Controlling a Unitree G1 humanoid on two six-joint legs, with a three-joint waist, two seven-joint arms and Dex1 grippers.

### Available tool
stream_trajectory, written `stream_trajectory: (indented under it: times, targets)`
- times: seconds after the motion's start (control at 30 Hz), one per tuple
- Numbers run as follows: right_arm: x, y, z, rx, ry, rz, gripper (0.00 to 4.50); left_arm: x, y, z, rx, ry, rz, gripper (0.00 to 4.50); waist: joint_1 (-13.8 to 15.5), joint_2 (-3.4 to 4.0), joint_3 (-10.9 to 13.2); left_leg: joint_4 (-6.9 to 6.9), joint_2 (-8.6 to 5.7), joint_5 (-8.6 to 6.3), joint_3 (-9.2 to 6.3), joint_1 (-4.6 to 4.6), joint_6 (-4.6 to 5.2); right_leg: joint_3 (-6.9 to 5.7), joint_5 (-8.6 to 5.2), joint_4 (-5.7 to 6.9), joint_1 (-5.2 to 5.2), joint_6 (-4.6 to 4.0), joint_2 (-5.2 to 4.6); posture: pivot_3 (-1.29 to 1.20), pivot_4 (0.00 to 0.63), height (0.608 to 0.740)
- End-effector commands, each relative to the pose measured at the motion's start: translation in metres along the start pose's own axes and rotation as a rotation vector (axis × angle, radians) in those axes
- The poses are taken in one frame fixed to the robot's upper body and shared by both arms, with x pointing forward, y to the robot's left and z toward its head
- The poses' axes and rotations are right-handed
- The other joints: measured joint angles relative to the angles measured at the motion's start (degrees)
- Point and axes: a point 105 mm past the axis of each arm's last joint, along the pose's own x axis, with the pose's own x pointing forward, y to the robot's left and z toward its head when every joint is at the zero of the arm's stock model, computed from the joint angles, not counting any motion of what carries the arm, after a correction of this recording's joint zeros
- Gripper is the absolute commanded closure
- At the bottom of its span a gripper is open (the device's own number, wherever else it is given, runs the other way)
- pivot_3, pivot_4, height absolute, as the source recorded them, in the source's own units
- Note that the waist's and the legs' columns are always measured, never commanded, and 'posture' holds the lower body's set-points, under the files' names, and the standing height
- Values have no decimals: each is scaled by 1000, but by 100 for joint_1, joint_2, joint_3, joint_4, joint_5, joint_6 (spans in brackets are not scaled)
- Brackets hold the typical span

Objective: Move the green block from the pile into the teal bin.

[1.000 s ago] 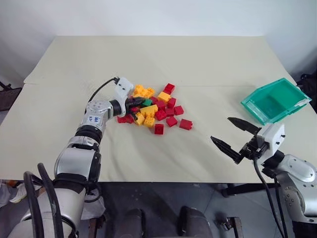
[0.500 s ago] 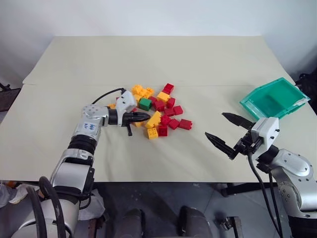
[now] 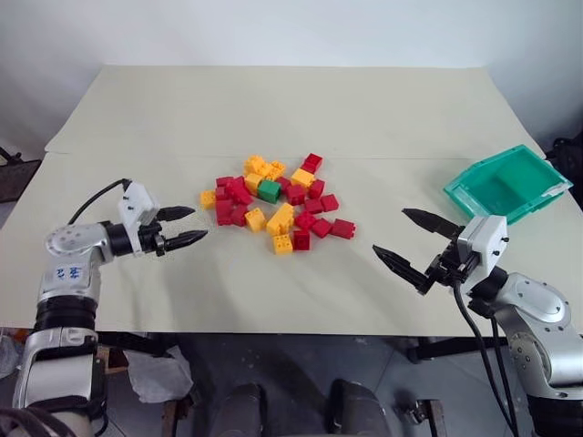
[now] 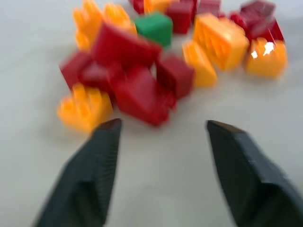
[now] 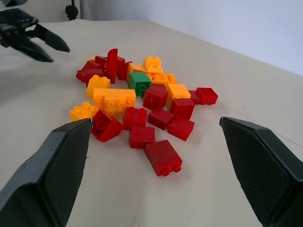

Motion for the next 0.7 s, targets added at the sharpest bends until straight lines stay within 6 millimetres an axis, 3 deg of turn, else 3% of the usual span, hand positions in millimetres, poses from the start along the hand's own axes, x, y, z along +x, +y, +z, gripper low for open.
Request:
stream_trajectory:
  times: [0.03, 0.23, 0.27, 0.4, 0.7]
  targets:
    - [1, 1, 10, -18, -39, 11, 0, -4, 3, 19, 59, -52, 35, 142, 16, 0, 0, 1, 1, 0, 0, 0, 0, 0, 0, 0, 0, 0, 1, 0, 150, 740]
    - [3, 0, 11, -19, -39, 23, 0, 20, 0, 42, 66, -125, 4, 62, 34, 0, 0, 6, 3, -1, 2, 0, -1, 1, 1, 1, 0, -2, 5, 0, 150, 740]
    - [3, -1, 11, -19, -39, 22, 0, 31, -6, 51, 87, -134, -71, 62, 40, -1, 0, 6, 3, -1, 3, 0, -2, 1, 2, 1, 0, -3, 4, 0, 150, 740]
    - [2, -3, 10, -23, -27, 19, 0, 81, 8, 84, 239, -42, -118, 62, 142, -11, -5, 48, 9, -2, -6, -31, -1, -3, 4, 1, -2, -6, 18, 0, 150, 740]
    - [-17, -5, 11, -41, -16, -54, 0, 126, -1, 86, 433, 189, -236, 62, 1, -14, -6, 48, 15, -21, 4, -54, 7, -5, 13, -12, -25, 1, 24, 0, 150, 740]
